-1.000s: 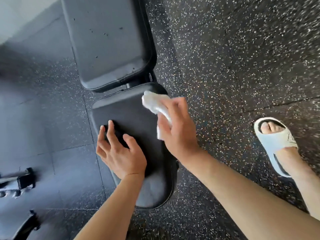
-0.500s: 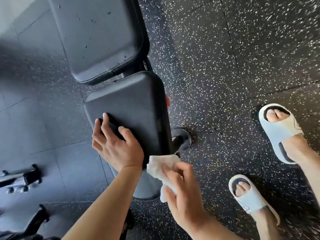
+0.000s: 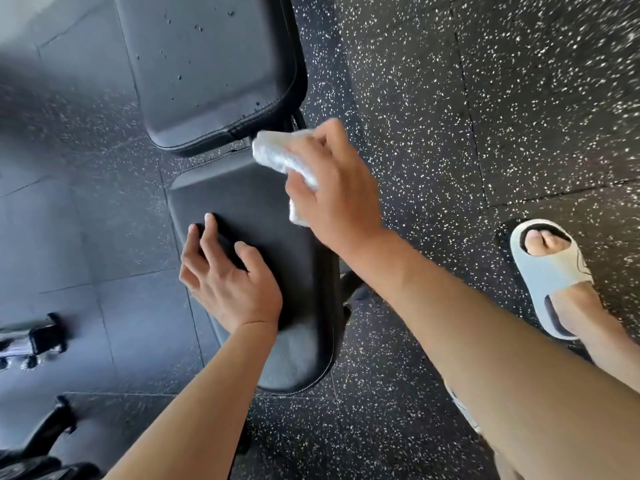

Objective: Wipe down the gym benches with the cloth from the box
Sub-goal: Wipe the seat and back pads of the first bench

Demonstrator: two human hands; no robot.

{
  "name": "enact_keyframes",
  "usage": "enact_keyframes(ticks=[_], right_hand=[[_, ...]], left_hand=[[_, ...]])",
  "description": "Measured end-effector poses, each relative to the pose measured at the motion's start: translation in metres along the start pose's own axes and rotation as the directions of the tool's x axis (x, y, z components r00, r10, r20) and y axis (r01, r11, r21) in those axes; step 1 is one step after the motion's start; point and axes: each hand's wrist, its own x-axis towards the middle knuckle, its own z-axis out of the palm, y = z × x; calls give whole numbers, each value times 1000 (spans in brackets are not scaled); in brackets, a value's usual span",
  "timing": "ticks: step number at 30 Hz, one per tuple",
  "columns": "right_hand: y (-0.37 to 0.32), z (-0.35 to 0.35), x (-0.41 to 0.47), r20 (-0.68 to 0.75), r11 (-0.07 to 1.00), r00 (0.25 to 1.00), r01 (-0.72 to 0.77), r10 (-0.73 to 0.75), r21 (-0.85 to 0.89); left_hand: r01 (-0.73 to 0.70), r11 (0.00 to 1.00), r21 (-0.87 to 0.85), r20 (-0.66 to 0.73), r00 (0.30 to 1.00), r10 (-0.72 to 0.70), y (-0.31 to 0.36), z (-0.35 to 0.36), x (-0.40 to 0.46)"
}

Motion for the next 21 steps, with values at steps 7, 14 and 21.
enact_keyframes(ticks=[7, 14, 21], right_hand=[[0, -15, -51, 200, 992, 974, 116, -105, -44], [-4, -23, -95, 308, 963, 928, 252, -211, -99], [-41, 11, 21, 423, 884, 884, 346, -196, -314]], left_hand=[[1, 1000, 2, 13, 1000, -1, 0, 0, 2], [4, 1000, 13, 29, 1000, -4, -2, 1, 5], [-15, 998, 61, 33, 999, 13, -8, 4, 7]])
